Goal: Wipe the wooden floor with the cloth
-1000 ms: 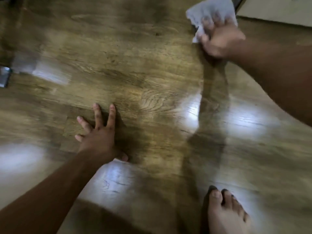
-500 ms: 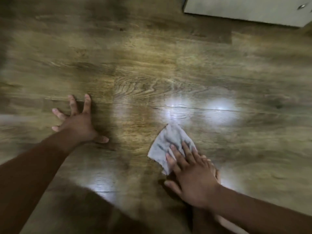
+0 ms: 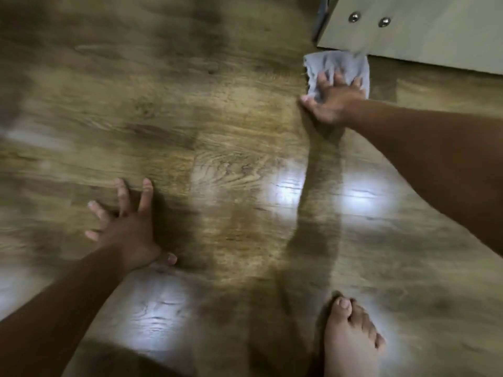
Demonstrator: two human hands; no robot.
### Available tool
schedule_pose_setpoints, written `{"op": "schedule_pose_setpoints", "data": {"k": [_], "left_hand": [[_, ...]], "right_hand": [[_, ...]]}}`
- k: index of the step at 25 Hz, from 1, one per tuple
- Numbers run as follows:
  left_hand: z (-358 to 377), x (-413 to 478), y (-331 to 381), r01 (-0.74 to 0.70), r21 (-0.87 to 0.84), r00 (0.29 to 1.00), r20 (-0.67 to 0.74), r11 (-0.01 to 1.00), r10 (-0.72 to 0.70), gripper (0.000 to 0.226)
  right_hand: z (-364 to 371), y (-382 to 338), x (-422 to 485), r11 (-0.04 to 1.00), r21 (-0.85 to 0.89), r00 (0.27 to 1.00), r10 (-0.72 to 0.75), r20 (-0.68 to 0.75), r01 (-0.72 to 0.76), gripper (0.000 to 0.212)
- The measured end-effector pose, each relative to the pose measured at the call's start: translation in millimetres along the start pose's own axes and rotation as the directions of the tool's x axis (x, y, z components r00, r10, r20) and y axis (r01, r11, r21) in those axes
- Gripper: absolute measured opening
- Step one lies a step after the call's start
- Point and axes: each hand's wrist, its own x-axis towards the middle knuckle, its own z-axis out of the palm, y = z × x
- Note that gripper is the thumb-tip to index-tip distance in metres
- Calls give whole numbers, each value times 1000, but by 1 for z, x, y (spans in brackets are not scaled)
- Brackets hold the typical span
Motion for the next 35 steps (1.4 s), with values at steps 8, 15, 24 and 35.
{"op": "schedule_pose_setpoints", "data": {"k": [8,15,24,35], "left_hand": [[5,4,-4,4,-8,999,-47,1000,-4,161],[7,-4,-2,16,-10,999,-44,1000,-16,155],[3,-27,158,-455,282,878,-15,845,478,124],[17,-7,217,-389,391,919,105,834,380,150]], "right_hand": [[-6,0,-5,995,60,995,-80,-63,83,80],[188,-6,-284,919,119,917,-388,95,376,43],[200,-15,-349,742,499,888,433,154,-448,15],[206,23,-361,994,106,991,24,129,-38,28]]}}
